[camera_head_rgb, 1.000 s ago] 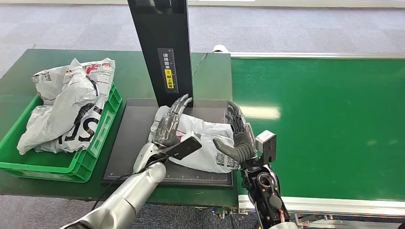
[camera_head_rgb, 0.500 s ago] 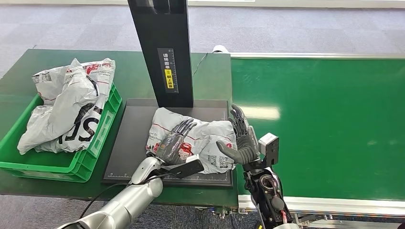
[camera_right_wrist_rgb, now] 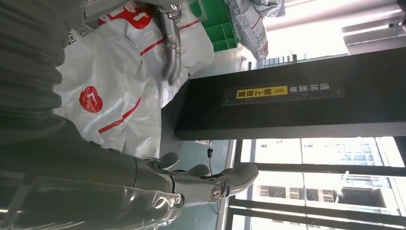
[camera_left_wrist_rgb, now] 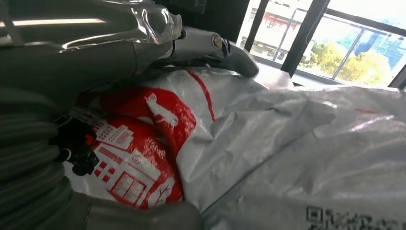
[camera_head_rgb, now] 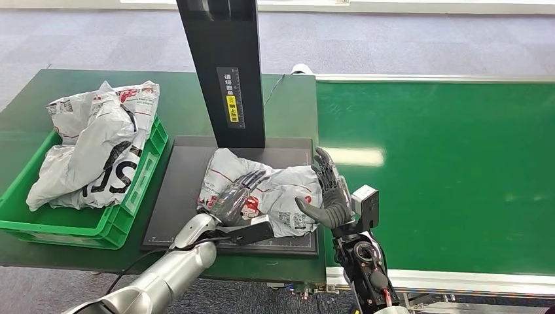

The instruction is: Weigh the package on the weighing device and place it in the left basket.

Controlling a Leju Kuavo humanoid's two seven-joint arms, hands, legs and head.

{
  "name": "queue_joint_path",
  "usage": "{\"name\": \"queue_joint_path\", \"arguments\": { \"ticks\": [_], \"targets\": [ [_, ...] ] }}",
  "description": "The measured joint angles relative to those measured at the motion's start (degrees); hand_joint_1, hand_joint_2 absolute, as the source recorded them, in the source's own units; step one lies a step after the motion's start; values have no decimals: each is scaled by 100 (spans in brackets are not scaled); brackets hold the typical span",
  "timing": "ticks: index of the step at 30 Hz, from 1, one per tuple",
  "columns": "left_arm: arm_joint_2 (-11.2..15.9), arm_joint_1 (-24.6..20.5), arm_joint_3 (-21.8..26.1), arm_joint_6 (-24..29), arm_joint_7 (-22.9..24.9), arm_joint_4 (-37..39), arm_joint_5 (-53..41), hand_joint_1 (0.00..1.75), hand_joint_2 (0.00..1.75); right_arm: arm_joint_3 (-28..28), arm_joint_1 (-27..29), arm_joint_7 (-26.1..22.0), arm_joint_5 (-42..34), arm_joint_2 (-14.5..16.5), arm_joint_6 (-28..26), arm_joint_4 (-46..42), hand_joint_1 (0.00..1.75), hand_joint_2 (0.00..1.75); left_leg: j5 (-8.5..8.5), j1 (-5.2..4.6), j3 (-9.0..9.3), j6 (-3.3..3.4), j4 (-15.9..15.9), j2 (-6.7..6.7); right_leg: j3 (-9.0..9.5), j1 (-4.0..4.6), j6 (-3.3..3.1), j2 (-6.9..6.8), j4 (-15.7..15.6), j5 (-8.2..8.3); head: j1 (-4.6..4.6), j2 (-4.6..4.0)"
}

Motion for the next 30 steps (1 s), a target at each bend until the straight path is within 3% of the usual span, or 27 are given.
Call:
{"name": "queue_joint_path", "arguments": {
  "ticks": [4,11,16,20,24,30],
  "targets": [
    [32,69,-13,198,-113,10,60,175,175,7,-85,16,11,8,5,91,0,175,1,-1,4,0,0,2,7,-1,0,1,0,1,1,0],
    [189,178,31,746,-738,-69,430,175,175,8,-205,2,-4,10,3,276,0,175,2,0,7,-2,1,3,1,1,-1,2,1,3,-1,0],
    [359,376,396,1030,-1432,-522,1228,175,175,1,-132,-40,-7,-4,-34,318,0,175,3,1,-15,-3,2,5,-26,1,-1,3,2,3,-1,0],
    [498,559,730,1139,-1661,-1073,1650,175,175,-2,-19,-44,-7,-18,-53,317,0,175,5,1,-34,-4,3,2,-39,1,-1,1,3,3,-1,0],
    [669,912,1057,1324,-1873,-2110,2679,175,175,-6,107,-44,-7,-35,-121,277,0,175,4,0,-42,-4,3,10,-49,0,-1,6,3,3,1,0],
    [896,1641,1712,925,-1917,-4440,4042,175,175,-67,289,-36,-28,-105,-152,166,0,175,2,1,-56,-4,3,16,-65,1,-2,7,3,1,-1,0]
  ]
}}
